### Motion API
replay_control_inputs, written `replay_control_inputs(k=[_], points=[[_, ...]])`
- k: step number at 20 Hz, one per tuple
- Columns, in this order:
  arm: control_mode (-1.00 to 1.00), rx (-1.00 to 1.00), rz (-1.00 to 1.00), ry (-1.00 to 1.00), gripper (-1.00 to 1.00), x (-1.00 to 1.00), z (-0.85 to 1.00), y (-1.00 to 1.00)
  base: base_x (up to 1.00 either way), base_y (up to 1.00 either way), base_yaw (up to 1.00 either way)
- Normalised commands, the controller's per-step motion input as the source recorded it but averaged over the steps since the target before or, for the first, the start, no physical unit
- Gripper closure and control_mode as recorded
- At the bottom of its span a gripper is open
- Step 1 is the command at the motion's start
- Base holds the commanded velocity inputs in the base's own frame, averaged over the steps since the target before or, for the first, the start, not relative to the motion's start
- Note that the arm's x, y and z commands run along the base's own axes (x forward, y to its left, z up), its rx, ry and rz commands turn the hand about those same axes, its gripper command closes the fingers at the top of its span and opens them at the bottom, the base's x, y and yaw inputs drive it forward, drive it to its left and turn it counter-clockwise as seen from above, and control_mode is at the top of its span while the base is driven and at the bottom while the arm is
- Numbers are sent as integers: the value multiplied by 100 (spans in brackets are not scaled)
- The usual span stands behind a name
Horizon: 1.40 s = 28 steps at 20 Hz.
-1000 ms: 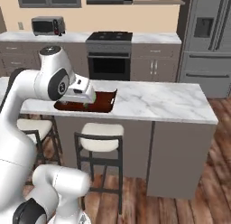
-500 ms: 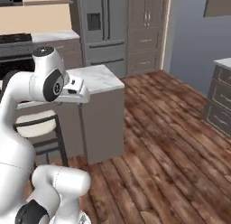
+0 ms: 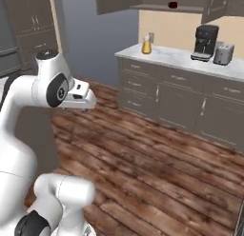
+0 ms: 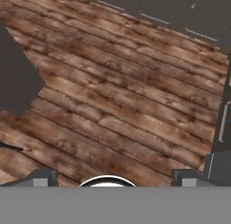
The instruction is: There is a tray on the dining counter. Grab the cup, mug, and pitcher and place them on the tray. The pitcher may be placed next to the tray if it cannot fit the tray.
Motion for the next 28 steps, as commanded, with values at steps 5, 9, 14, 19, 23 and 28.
replay_control_inputs(k=[5, 9, 14, 19, 23, 28], points=[[100, 0, 0, 0, -100, 0, 0, 0, 51, 0, -46], [100, 0, 0, 0, -100, 0, 0, 0, 89, 21, -21], [100, 0, 0, 0, -100, 0, 0, 0, 100, 56, -10], [100, 0, 0, 0, -100, 0, 0, 0, 100, 77, -6], [100, 0, 0, 0, -100, 0, 0, 0, 94, 40, -11], [100, 0, 0, 0, -100, 0, 0, 0, 79, 1, -23]])
